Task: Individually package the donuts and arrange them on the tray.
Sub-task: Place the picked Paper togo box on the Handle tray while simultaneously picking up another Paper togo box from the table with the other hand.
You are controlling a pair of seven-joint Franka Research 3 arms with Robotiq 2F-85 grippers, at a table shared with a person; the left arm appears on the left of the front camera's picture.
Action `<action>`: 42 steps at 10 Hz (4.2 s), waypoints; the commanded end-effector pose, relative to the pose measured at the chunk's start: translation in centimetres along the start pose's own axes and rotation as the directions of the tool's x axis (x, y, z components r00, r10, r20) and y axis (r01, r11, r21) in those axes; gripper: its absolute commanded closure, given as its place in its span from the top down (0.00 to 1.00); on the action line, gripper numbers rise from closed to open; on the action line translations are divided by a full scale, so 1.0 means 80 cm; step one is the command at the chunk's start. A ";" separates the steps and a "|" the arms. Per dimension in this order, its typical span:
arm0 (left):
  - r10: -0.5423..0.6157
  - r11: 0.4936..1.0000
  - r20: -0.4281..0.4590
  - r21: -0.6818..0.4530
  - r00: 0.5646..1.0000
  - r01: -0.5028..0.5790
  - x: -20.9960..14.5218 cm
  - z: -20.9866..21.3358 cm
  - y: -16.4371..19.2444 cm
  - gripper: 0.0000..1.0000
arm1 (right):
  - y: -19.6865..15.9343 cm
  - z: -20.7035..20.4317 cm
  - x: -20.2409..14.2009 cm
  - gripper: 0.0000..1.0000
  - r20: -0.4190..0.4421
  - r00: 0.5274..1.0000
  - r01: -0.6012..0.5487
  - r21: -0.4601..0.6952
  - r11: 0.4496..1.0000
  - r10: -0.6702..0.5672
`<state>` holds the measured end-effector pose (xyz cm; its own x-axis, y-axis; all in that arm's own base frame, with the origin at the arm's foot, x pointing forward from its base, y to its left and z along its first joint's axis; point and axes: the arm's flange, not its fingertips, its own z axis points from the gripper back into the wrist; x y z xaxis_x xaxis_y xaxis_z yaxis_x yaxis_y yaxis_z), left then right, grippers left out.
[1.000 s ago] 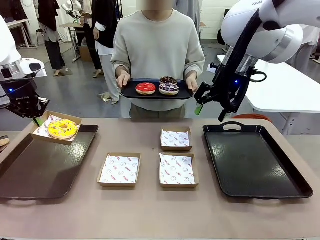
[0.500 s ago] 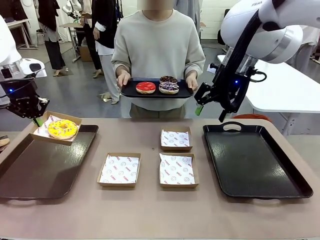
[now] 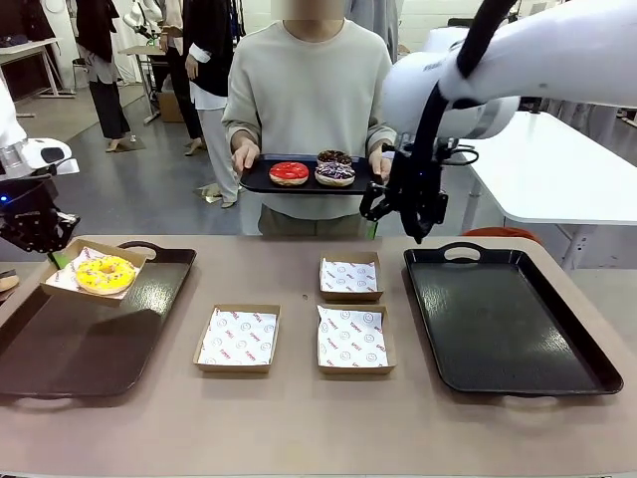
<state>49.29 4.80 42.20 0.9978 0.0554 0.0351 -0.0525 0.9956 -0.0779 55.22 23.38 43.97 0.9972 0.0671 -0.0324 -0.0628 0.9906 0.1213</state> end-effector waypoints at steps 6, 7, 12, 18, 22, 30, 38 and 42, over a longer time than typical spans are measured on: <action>-0.022 0.996 0.021 -0.081 1.000 0.024 0.006 -0.034 0.038 0.01 | 0.013 -0.067 0.059 1.00 0.117 0.986 0.124 -0.059 0.991 -0.116; -0.005 0.998 0.011 -0.063 1.000 0.005 0.006 -0.023 0.031 0.01 | 0.007 -0.052 0.058 1.00 0.067 0.992 0.109 -0.066 0.992 -0.105; -0.008 0.998 0.006 -0.065 1.000 0.008 0.007 -0.027 0.030 0.01 | 0.013 -0.067 0.057 1.00 0.108 0.989 0.112 -0.076 0.991 -0.103; 0.025 0.995 0.009 -0.102 1.000 -0.024 0.047 -0.039 0.028 0.01 | 0.019 -0.108 0.070 1.00 0.115 0.982 0.159 -0.087 0.983 -0.148; 0.030 0.994 0.001 -0.107 1.000 -0.030 0.066 -0.047 0.026 0.01 | 0.018 -0.135 0.078 1.00 0.077 0.987 0.149 -0.099 0.984 -0.142; 0.052 0.993 -0.035 -0.106 0.998 -0.056 0.083 -0.071 0.027 0.01 | 0.015 -0.152 0.083 0.72 0.039 0.992 0.119 -0.085 0.989 -0.116; 0.045 0.998 -0.044 -0.049 0.998 -0.047 0.080 -0.070 0.029 1.00 | 0.015 -0.156 0.084 0.00 0.023 0.993 0.117 -0.064 0.991 -0.115; 0.044 0.998 -0.043 -0.032 0.998 -0.045 0.076 -0.064 0.030 1.00 | 0.015 -0.155 0.084 0.00 0.017 0.992 0.124 -0.077 0.989 -0.123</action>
<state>55.60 7.11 36.41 0.9970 0.0769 -0.0066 -0.0771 0.9888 -0.1280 60.60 26.40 31.58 0.9981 -0.0573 -0.0211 0.0581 0.9976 0.0389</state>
